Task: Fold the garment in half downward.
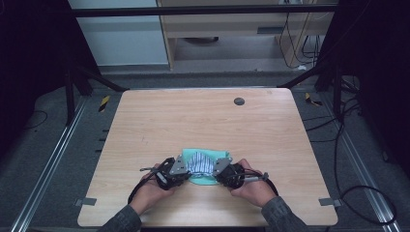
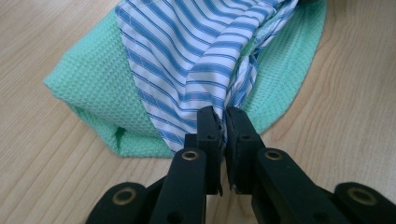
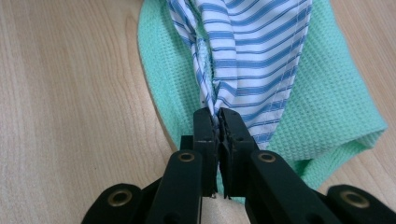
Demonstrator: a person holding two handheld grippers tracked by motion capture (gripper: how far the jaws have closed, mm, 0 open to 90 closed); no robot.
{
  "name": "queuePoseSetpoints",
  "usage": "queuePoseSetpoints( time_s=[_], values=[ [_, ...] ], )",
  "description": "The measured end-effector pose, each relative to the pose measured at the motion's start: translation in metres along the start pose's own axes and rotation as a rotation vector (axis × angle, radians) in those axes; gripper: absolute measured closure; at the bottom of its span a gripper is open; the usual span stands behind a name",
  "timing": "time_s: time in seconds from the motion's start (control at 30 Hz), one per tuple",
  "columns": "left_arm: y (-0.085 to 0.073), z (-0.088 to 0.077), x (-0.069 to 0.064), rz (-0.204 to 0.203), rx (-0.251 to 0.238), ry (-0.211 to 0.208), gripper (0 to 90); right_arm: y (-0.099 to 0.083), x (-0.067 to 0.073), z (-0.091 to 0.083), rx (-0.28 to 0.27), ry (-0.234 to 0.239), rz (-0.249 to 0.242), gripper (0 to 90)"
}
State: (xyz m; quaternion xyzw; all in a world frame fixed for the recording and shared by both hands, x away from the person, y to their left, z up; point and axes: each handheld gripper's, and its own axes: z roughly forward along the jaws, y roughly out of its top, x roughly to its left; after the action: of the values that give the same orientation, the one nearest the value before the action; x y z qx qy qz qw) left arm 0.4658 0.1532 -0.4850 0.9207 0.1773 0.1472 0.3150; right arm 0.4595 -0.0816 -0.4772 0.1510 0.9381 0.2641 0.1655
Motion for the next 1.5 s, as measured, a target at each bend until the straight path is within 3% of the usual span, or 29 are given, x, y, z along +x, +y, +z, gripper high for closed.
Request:
queuePoseSetpoints(
  time_s=[0.17,0.37,0.47,0.6,0.8,0.97,1.17,1.5],
  values=[
    [0.000,-0.001,-0.001,0.007,0.012,-0.009,85.7,0.000,0.001,0.001,0.007,0.000,-0.007,86.1],
    [0.000,-0.003,-0.003,-0.018,0.019,-0.020,84.7,-0.001,0.001,0.002,0.012,0.006,-0.010,85.4],
    [0.000,-0.009,-0.002,-0.043,-0.007,-0.001,72.5,-0.001,0.001,0.001,0.012,-0.001,0.014,76.6],
    [-0.002,-0.018,0.001,-0.087,-0.038,-0.003,64.0,-0.005,0.001,-0.005,-0.004,-0.003,0.058,65.5],
    [-0.007,-0.028,0.009,-0.144,-0.070,0.030,49.2,-0.013,-0.004,-0.013,-0.017,-0.030,0.112,44.4],
    [-0.011,-0.035,0.024,-0.204,-0.082,0.074,33.9,-0.023,-0.011,-0.023,-0.054,-0.099,0.154,27.4],
    [-0.018,-0.037,0.038,-0.256,-0.062,0.116,20.9,-0.041,-0.026,-0.035,-0.072,-0.156,0.236,18.7],
    [-0.031,-0.031,0.056,-0.331,-0.033,0.148,13.5,-0.069,-0.048,-0.039,-0.070,-0.213,0.384,14.6]
  ],
)
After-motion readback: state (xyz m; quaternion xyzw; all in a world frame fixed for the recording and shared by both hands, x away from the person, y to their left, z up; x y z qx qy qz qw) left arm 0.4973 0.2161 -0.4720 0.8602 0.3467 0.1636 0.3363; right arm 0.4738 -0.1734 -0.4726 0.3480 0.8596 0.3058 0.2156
